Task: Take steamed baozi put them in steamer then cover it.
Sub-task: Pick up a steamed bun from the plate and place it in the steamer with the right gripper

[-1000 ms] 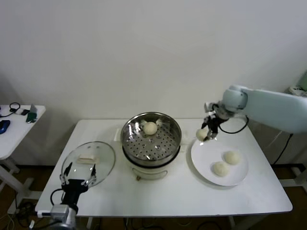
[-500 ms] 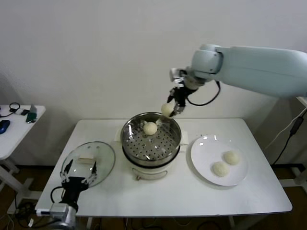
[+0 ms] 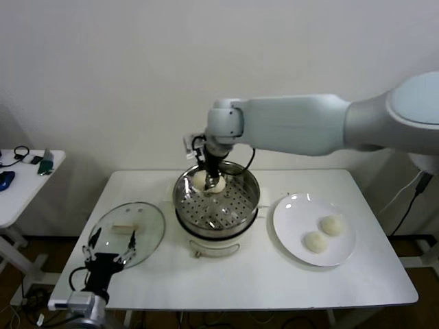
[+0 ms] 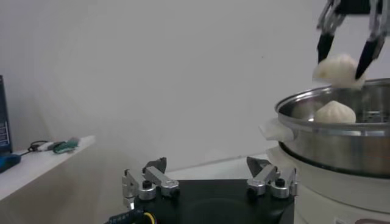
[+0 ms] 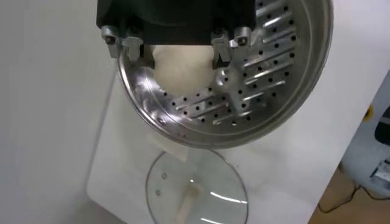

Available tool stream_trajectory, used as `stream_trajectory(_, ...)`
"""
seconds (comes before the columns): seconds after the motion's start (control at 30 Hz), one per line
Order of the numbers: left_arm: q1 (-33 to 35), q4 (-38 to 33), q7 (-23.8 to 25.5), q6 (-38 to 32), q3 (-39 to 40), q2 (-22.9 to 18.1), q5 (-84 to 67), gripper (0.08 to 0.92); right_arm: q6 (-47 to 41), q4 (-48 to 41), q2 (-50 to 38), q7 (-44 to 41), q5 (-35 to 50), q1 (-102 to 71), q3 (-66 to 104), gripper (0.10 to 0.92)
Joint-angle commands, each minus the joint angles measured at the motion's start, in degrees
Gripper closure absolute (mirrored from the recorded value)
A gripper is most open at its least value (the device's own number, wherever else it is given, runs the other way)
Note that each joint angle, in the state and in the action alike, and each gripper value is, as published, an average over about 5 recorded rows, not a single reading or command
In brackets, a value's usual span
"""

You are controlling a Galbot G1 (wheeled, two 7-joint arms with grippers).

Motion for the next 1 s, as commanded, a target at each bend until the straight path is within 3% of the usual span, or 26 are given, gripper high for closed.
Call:
stream_trajectory(0.03, -0.1, 0.2, 0.0, 0.0, 0.1, -0.1, 0.1, 0.177, -0.6, -2.9, 3.4, 1.7, -4.8, -5.1, -0.5, 0.372)
stream_trajectory(0.47, -0.5, 0.6, 0.2, 0.0, 0.1, -0.2, 0.2, 0.177, -1.5, -6.3, 5.0, 3.5, -6.5, -9.7, 1.3, 0.371)
stream_trajectory(0.7, -0.7, 0.7, 0.3, 0.1, 0.1, -0.1, 0.2, 0.177, -1.3, -5.4, 3.4, 3.9, -6.4, -9.3, 2.7, 0.237)
stream_trajectory(1.0, -0.7, 0.4, 0.4, 0.1, -0.4, 0.0, 0.9, 0.177, 4.4, 1.8, -9.5, -5.6, 7.0, 4.8, 1.3, 0.203)
